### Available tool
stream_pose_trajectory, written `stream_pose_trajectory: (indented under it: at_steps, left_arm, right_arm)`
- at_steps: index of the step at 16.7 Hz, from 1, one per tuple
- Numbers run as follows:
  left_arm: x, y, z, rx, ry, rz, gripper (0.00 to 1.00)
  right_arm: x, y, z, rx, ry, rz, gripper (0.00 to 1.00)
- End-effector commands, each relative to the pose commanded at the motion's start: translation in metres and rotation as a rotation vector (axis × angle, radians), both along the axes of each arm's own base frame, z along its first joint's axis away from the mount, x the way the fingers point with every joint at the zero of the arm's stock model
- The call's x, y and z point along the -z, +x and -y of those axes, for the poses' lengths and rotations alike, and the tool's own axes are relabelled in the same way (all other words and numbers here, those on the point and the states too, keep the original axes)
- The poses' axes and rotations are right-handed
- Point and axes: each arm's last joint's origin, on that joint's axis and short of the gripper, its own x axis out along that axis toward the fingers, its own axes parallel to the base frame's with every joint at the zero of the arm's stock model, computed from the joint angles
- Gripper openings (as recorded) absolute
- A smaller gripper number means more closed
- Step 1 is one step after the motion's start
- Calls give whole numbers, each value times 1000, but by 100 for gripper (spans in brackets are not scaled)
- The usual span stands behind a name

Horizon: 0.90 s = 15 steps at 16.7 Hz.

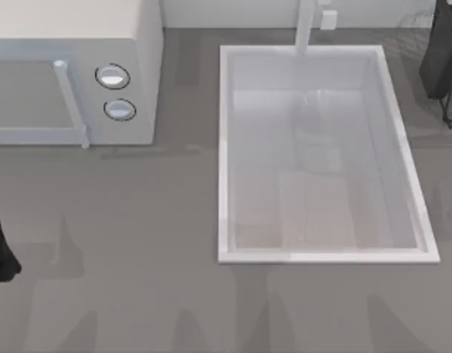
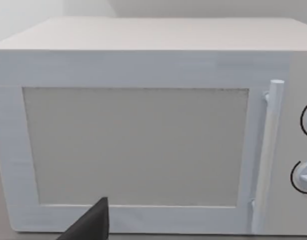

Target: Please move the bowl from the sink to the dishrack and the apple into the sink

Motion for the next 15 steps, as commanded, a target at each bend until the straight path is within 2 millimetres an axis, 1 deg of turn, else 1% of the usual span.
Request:
stream_pose_trajectory:
  at_steps: [3,5,7,9,15]
  left_arm:
    - [0,0,0,0,0,0,100]
    - [0,0,0,0,0,0,100]
    - [0,0,0,0,0,0,100]
    - [0,0,0,0,0,0,100]
    - [0,0,0,0,0,0,100]
  right_arm:
    - [30,-17,-4,-5,3,-5,100]
    - [45,-22,-6,-8,5,-8,100]
    - [55,-24,-7,-11,6,-12,100]
    - [58,-25,-7,-11,7,-13,100]
    - [58,-25,-7,-11,7,-13,100]
